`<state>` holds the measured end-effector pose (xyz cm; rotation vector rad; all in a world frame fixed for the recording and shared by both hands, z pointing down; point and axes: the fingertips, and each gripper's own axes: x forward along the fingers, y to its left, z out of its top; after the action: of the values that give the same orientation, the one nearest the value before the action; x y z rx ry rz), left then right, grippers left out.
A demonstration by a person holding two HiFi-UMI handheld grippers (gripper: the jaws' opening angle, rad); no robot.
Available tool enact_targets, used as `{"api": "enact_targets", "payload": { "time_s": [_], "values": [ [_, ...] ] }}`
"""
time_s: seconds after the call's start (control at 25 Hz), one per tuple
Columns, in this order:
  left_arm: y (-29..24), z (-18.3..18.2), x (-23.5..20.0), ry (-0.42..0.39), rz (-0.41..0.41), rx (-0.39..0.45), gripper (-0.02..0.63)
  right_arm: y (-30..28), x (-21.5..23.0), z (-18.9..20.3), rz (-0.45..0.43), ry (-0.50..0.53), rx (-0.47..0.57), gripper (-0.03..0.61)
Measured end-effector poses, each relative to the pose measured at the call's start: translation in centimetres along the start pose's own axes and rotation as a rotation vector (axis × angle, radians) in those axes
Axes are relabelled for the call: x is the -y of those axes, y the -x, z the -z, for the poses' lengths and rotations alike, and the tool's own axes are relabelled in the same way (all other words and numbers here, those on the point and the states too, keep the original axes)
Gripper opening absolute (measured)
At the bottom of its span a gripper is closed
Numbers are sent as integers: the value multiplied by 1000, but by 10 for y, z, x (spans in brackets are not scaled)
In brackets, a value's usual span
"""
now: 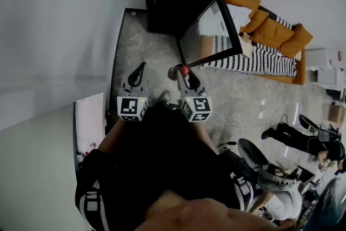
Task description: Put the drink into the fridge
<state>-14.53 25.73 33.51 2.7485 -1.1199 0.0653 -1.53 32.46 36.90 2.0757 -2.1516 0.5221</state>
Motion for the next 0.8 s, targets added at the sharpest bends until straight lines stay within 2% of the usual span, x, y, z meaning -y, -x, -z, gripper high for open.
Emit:
{"api": "enact_targets", "payload": {
  "time_s": [0.8],
  "values": [
    [-3, 11, -23, 23, 5, -6, 5, -14, -2, 11, 31, -14, -8, 127]
  ]
}}
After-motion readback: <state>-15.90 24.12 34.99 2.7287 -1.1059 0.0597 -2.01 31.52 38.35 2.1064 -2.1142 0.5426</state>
